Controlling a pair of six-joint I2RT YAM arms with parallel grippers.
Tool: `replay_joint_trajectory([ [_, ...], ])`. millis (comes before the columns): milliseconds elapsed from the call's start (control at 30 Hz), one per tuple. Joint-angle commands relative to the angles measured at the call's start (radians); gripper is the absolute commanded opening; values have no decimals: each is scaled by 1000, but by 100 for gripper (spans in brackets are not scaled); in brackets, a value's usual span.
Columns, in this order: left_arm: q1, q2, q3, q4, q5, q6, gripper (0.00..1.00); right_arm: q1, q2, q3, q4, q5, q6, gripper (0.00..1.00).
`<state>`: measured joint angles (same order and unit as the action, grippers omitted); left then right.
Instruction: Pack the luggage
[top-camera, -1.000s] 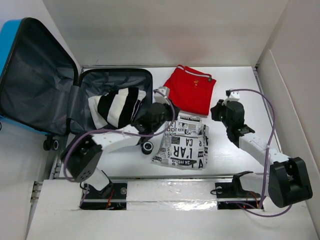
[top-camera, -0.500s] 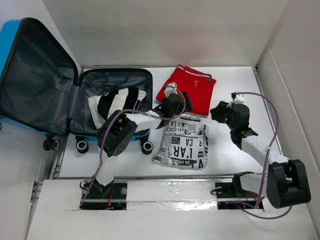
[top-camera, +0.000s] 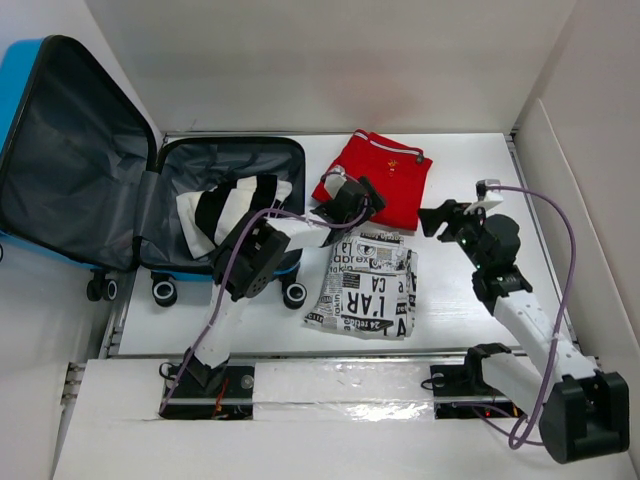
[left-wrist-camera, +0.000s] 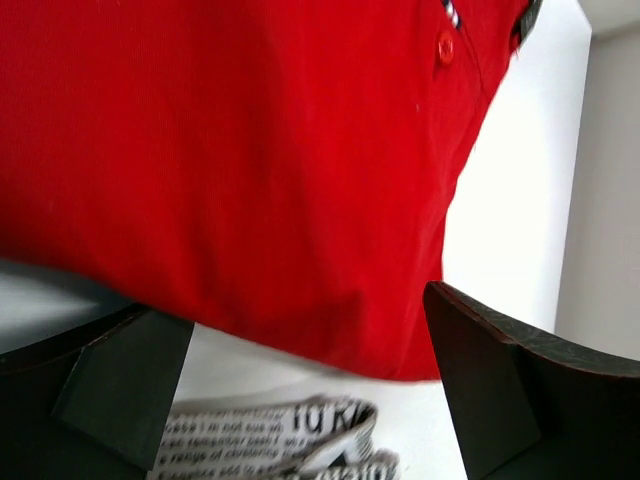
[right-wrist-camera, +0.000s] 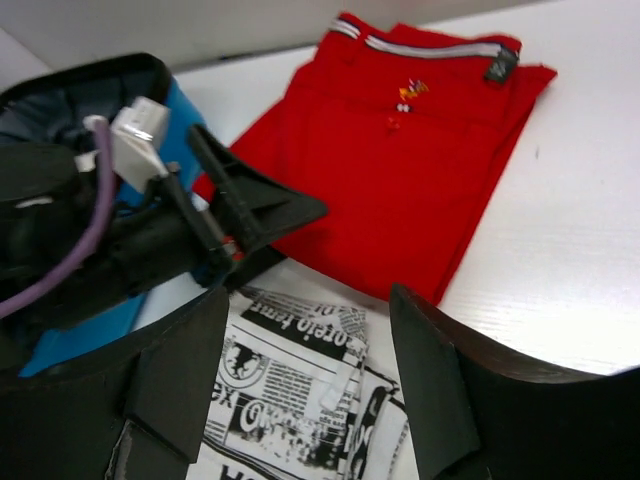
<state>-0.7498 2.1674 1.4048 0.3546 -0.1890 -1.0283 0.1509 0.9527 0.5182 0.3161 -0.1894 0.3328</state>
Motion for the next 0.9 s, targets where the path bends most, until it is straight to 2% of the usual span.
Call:
replay_joint_trajectory([
  [0,9,67,84,-110,-23,-101,98,-1,-66,-1,9,-41,-14,71],
  [167,27,126,245,-282,-108,-110,89,-1,-126,-7,-5,-38,-2,70],
  [333,36,221,403,-442,-211,-75,73,-1,-176,-7,-34,-45,6,69],
  [367,36,238,466,-506,-237,-59,70,-1,-184,-7,-43,-44,5,69],
  [400,36,262,491,-523,-257,-24,61,-1,-195,-7,-48,-36,5,69],
  [467,46,279,535,-551,-268,2,54,-1,-200,-6,-55,-28,-1,69],
  [500,46,282,537,-548,-274,19,46,-1,-201,-3,-60,-28,-1,69],
  [600,66,275,517,-519,-280,98,31,-1,-204,3,-74,-44,-5,68],
  [633,75,270,510,-514,-285,118,20,-1,-209,5,-78,-44,-6,68],
  [733,87,244,461,-456,-239,168,0,-1,-218,8,-87,-35,-11,68],
  [867,89,189,417,-338,-219,316,0,-1,-216,13,-84,-51,-14,68],
])
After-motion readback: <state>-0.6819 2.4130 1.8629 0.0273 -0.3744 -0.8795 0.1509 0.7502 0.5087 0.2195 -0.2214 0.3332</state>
